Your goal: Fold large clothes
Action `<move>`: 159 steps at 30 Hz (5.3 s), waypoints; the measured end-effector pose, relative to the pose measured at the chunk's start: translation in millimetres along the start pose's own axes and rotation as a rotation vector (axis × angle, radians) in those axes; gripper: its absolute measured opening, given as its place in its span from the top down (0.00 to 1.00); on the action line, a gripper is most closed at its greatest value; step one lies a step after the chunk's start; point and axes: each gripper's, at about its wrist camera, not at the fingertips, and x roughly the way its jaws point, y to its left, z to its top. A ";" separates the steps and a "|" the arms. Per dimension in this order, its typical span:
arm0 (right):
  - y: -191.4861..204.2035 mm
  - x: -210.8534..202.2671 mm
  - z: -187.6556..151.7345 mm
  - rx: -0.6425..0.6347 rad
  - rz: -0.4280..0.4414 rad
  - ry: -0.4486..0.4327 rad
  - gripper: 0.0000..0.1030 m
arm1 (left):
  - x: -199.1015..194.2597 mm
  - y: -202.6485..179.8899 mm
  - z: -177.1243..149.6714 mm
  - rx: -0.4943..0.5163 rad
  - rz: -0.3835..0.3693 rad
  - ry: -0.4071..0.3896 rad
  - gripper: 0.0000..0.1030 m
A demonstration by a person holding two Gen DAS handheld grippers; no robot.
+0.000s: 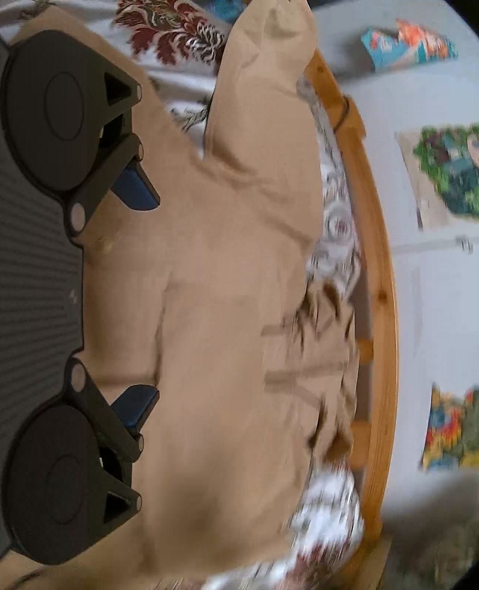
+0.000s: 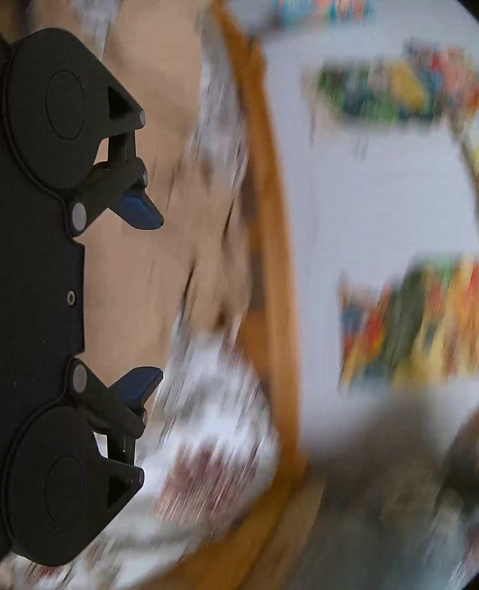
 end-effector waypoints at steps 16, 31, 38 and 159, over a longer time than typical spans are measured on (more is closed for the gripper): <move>-45.3 85.7 -53.7 0.005 -0.148 0.095 0.05 | 100.4 17.8 9.6 -0.030 -0.120 -0.013 0.06; -32.1 86.4 -53.7 -0.006 -0.234 0.053 0.04 | 90.4 49.5 27.3 -0.209 -0.119 0.089 0.95; -44.7 93.2 -63.0 0.091 -0.261 0.064 0.01 | 100.3 63.3 16.1 -0.196 0.022 0.199 0.94; 49.2 -64.8 -97.2 -0.071 0.070 0.202 0.83 | 104.9 165.9 71.1 -0.350 0.130 0.025 0.05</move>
